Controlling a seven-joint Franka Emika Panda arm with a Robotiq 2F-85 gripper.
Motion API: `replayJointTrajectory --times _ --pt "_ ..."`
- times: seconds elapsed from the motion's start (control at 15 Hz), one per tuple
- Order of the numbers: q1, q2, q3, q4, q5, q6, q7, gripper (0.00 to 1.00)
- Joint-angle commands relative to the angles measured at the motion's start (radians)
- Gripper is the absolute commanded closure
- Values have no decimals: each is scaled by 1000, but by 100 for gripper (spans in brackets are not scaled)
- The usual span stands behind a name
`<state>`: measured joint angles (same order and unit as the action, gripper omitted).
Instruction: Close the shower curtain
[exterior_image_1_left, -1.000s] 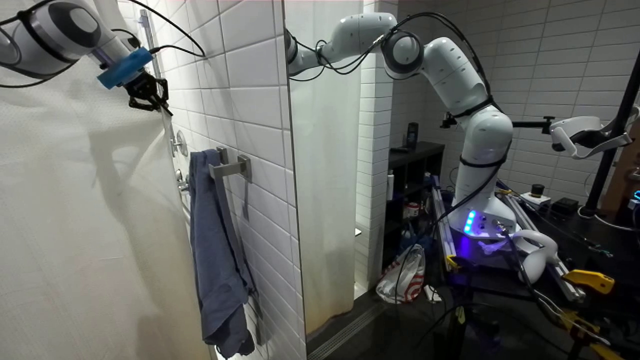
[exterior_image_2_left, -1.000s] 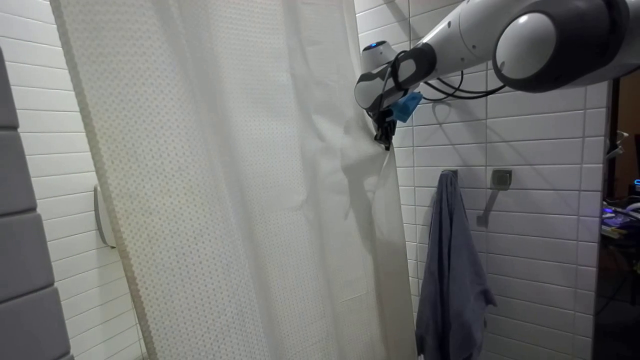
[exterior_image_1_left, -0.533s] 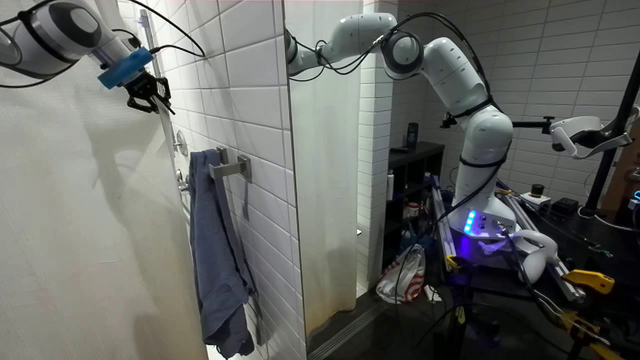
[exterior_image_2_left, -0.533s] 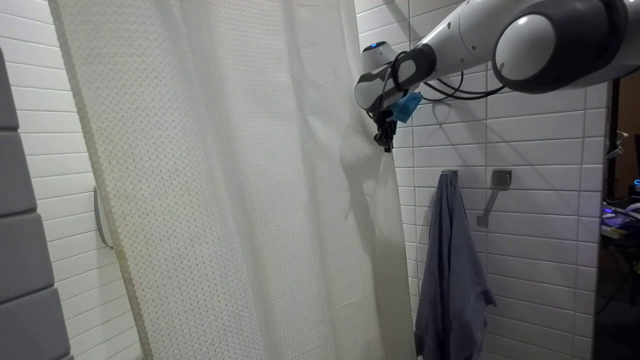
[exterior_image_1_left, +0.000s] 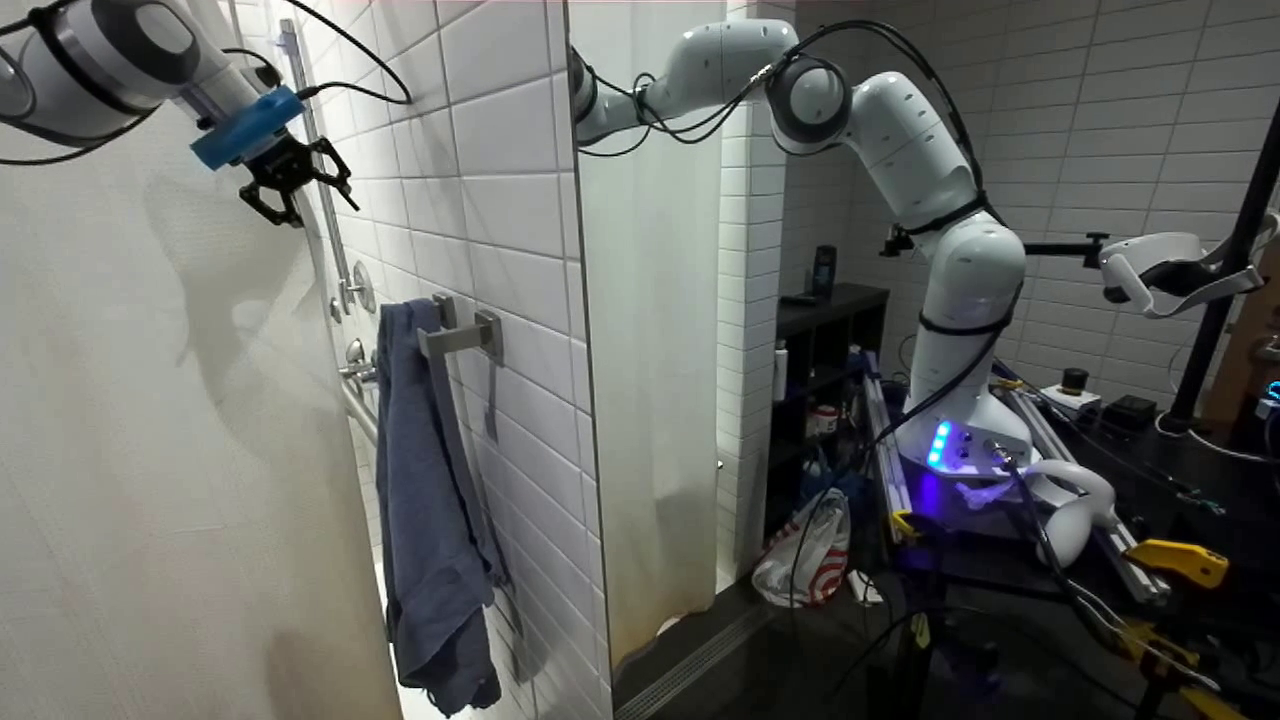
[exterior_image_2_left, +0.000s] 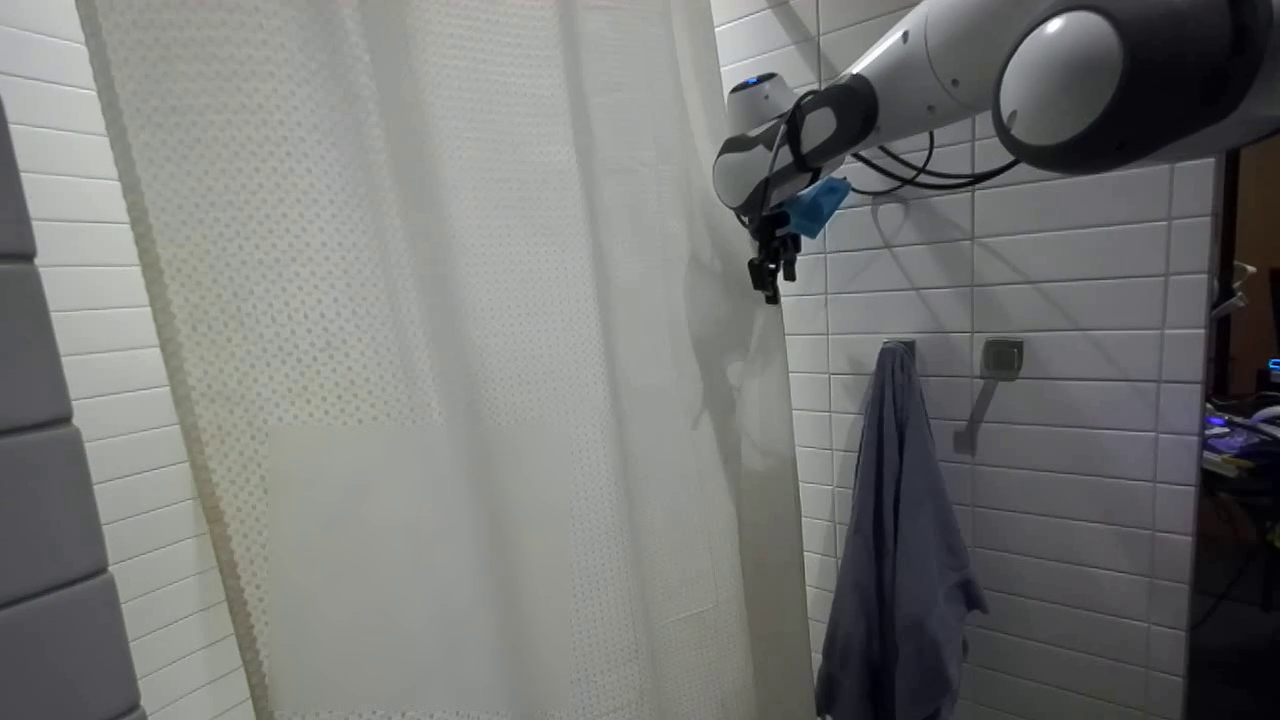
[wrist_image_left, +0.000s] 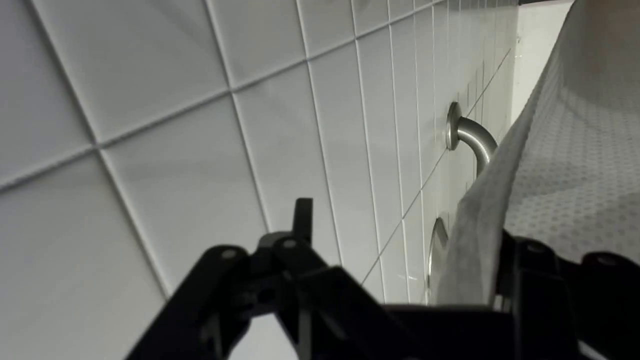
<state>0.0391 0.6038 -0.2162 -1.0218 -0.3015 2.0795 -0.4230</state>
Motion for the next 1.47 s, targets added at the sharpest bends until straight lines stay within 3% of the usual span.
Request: replayJointTrajectory --times 0.0,0.73,0.8,1.4 --pt "21 -103 -12 -115 -19 -8 44 0" --pt "110 -392 -20 -496 -166 2 284 0" --pt "72 -420 38 -525 -204 -8 316 0" --pt "39 -667 153 -816 -271 -17 485 0"
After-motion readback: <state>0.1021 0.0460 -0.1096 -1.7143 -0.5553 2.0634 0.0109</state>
